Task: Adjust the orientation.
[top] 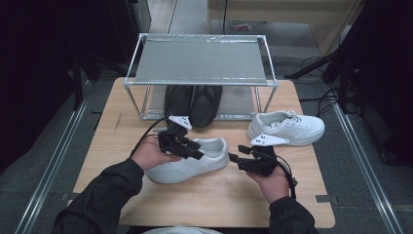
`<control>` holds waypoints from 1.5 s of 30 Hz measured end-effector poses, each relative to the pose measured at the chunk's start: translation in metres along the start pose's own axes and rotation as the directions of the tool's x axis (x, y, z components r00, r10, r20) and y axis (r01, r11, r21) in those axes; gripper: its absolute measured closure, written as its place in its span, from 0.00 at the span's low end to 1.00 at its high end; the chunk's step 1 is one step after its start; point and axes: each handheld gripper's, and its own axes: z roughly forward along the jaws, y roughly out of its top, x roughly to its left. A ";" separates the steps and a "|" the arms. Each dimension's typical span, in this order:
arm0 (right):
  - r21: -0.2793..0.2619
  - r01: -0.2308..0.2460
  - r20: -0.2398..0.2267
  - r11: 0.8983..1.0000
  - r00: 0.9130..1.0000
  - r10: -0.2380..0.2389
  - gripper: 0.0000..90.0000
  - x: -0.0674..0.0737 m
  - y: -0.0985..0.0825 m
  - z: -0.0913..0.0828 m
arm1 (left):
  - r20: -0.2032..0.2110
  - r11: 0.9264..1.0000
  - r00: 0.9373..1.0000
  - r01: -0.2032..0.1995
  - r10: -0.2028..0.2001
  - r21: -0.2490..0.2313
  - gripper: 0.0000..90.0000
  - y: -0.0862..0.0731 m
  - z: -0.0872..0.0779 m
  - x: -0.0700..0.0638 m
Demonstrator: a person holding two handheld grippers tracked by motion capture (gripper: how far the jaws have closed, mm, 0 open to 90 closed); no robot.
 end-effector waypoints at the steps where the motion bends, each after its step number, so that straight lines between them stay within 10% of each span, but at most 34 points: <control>1: -0.002 0.001 -0.007 1.000 1.000 -0.001 0.58 0.001 0.001 0.001 | -0.004 1.000 1.000 0.000 0.000 0.000 0.62 -0.001 -0.002 -0.001; 8: -0.006 0.017 -0.061 1.000 0.998 -0.018 0.71 0.005 0.010 0.006 | -0.061 0.998 0.997 0.038 -0.041 -0.047 0.62 -0.017 -0.019 -0.008; 16: 0.019 0.033 -0.123 0.999 0.992 -0.031 0.93 0.011 0.026 0.018 | -0.097 0.990 0.989 0.105 -0.114 -0.099 0.83 -0.043 -0.034 -0.018; 29: 0.111 0.109 -0.189 0.988 0.978 -0.087 1.00 0.034 0.032 0.057 | -0.200 0.988 0.968 0.148 -0.154 -0.047 0.97 -0.079 -0.016 -0.030; 45: 0.148 0.151 -0.204 0.977 0.972 -0.119 1.00 0.047 0.026 0.063 | -0.163 0.984 0.971 0.164 -0.174 -0.071 1.00 -0.083 -0.015 -0.017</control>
